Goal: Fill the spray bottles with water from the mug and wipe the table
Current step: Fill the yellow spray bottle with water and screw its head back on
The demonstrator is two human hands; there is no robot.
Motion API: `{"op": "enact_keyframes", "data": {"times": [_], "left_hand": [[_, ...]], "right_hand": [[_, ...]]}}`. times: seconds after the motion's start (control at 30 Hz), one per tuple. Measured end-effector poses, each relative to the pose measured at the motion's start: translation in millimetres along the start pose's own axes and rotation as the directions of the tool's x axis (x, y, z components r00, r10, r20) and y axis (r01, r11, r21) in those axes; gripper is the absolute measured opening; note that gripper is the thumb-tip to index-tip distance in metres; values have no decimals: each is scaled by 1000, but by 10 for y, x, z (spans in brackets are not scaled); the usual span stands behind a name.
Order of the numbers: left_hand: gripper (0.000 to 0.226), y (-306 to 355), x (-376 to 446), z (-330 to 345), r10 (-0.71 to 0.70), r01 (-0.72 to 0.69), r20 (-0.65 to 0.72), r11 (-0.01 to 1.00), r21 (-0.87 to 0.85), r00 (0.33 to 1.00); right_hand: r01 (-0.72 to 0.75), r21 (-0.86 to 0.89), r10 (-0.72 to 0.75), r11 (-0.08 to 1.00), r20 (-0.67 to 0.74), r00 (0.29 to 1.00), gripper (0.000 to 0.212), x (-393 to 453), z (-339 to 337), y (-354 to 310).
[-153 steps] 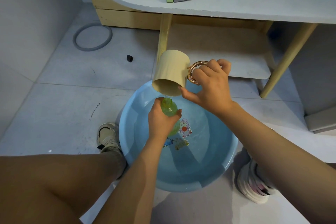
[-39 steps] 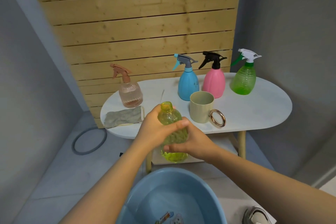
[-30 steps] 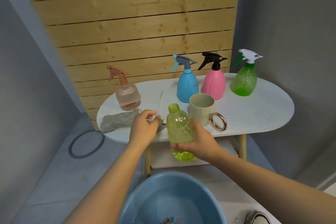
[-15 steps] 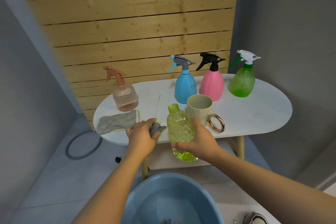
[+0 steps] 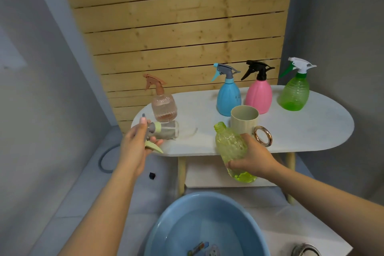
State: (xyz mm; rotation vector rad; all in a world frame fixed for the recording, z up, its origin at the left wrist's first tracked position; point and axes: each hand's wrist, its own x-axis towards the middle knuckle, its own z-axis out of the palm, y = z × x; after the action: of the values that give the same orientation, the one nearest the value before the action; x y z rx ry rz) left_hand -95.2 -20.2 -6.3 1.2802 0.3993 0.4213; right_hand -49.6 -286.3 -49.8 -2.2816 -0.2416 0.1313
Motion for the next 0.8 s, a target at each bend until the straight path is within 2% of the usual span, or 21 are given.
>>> {"op": "enact_keyframes", "data": {"times": [0.17, 0.4, 0.6, 0.7, 0.8], "left_hand": [[16, 91, -26, -179, -128, 130, 37, 989, -72, 991], [8, 251, 6, -346, -247, 250, 43, 957, -148, 968], [10, 259, 28, -381, -285, 294, 95, 950, -103, 954], [23, 244, 42, -407, -306, 315, 104, 945, -83, 946], [13, 235, 52, -423, -327, 336, 123, 940, -64, 937]], "right_hand": [[-18, -141, 25, 990, 51, 998, 64, -42, 31, 52], [-4, -199, 18, 980, 66, 998, 69, -66, 47, 110], [54, -173, -50, 983, 29, 998, 75, -59, 45, 113], [90, -150, -89, 985, 10, 996, 76, -63, 43, 107], [106, -127, -107, 986, 4, 994, 76, -66, 56, 106]]}}
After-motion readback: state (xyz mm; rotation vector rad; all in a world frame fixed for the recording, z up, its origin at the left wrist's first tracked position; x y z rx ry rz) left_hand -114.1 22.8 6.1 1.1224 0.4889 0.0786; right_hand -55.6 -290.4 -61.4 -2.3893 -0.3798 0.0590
